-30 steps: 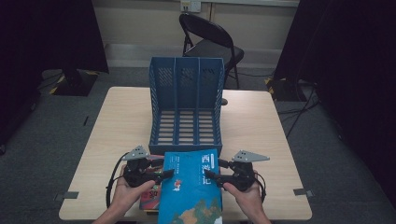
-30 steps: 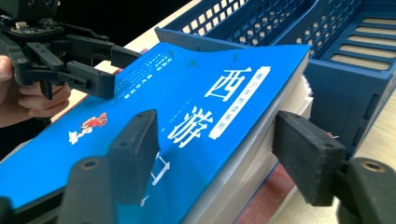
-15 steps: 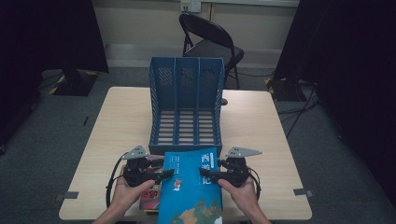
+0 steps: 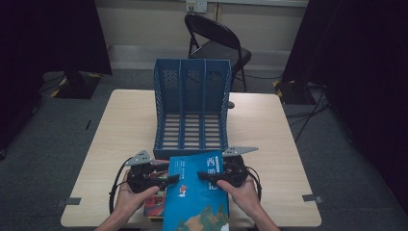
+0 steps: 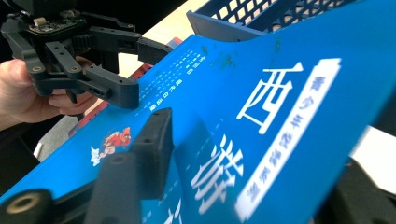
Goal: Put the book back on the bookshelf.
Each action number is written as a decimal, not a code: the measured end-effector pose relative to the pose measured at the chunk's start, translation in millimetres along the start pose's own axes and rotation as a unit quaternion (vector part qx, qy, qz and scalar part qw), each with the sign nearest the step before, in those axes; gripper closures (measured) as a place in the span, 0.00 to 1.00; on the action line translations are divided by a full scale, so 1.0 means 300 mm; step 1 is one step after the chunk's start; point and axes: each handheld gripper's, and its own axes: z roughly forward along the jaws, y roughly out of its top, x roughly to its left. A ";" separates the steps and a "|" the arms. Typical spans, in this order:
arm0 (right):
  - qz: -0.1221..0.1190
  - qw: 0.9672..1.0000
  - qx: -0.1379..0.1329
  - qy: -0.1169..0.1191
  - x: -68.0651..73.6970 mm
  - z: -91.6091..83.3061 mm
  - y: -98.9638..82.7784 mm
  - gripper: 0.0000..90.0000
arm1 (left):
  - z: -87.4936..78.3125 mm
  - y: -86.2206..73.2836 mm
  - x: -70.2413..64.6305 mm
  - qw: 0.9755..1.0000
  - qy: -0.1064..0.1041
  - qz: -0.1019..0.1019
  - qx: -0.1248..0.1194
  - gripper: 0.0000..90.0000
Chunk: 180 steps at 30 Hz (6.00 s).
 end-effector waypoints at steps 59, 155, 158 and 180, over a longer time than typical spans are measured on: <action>-0.023 0.997 -0.065 0.019 0.075 -0.113 0.092 0.89 | 0.005 0.081 -0.002 0.990 -0.089 -0.104 -0.013 0.39; -0.102 0.987 -0.125 -0.005 0.053 -0.188 0.131 0.41 | -0.212 0.323 -0.215 0.982 -0.054 0.122 -0.137 0.66; -0.109 0.987 -0.120 -0.012 0.059 -0.193 0.131 0.43 | -0.209 0.318 -0.215 0.981 -0.053 0.124 -0.143 0.65; -0.113 0.986 -0.121 -0.022 0.056 -0.199 0.125 0.51 | -0.122 0.299 -0.215 0.986 -0.029 0.103 -0.126 0.62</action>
